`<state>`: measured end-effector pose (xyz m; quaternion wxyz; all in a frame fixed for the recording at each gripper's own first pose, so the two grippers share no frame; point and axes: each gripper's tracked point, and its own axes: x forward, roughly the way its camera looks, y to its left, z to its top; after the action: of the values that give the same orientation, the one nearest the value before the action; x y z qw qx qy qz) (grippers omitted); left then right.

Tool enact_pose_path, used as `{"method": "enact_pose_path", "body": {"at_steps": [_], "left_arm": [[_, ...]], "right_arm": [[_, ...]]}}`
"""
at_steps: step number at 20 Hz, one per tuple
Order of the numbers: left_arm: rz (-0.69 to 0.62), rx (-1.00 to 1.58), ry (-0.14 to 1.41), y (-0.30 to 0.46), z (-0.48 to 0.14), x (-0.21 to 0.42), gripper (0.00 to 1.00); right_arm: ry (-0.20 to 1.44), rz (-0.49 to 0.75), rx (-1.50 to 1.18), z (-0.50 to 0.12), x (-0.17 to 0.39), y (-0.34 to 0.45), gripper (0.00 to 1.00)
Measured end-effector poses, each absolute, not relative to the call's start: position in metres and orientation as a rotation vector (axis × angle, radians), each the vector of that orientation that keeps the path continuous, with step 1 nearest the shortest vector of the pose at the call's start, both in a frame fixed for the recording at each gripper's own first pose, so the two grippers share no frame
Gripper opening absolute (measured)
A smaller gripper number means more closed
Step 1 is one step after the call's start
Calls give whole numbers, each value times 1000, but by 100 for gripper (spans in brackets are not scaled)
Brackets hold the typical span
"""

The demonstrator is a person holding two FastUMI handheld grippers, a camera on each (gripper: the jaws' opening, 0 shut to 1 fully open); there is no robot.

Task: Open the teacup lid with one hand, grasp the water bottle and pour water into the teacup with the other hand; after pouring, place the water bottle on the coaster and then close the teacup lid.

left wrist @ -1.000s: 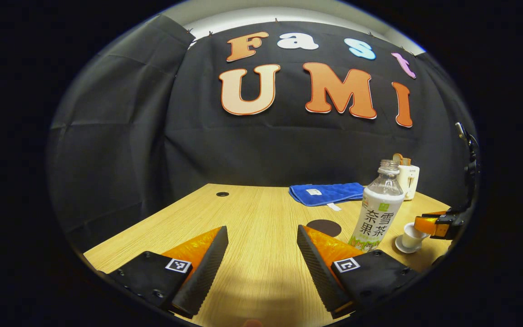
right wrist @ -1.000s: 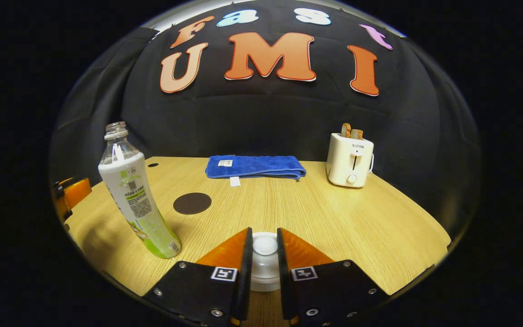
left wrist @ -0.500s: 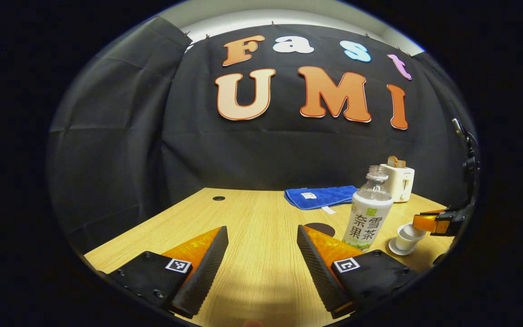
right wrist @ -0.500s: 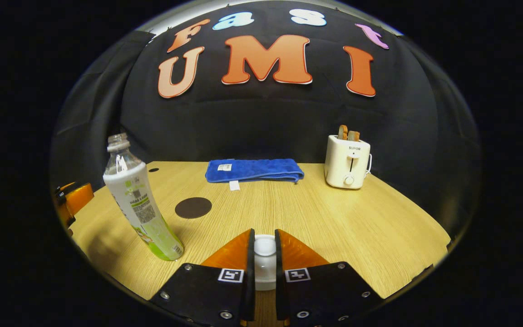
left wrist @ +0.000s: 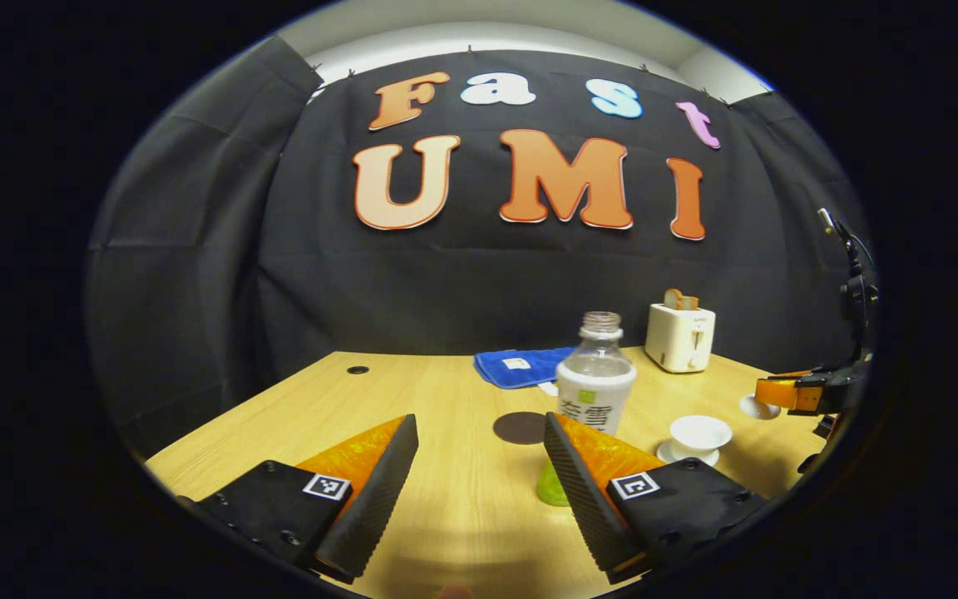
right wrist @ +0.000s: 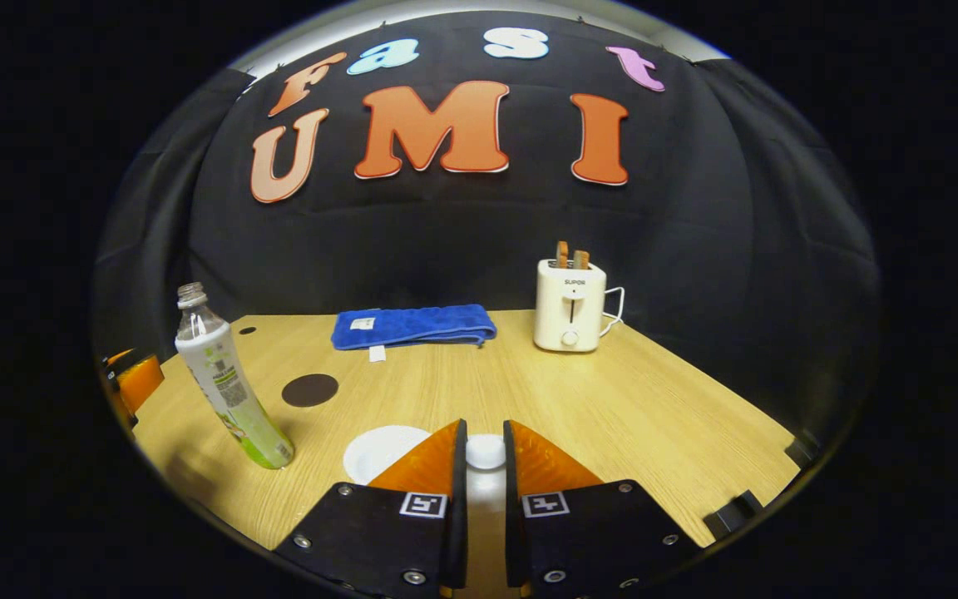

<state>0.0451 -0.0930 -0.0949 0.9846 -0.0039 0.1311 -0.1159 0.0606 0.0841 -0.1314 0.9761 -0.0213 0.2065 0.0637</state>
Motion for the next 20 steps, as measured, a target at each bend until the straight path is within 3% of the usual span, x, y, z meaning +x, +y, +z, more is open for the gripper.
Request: {"method": "enact_pose_path", "body": {"at_steps": [8,20], "left_arm": [[-358,5,303,-158,-114,43,98],[-353,31,443,-175,-166,53,97]], "right_arm": [[439,23,-31,-142,51,22,18],[506,-45,-2,-166,44,-20,18]]}}
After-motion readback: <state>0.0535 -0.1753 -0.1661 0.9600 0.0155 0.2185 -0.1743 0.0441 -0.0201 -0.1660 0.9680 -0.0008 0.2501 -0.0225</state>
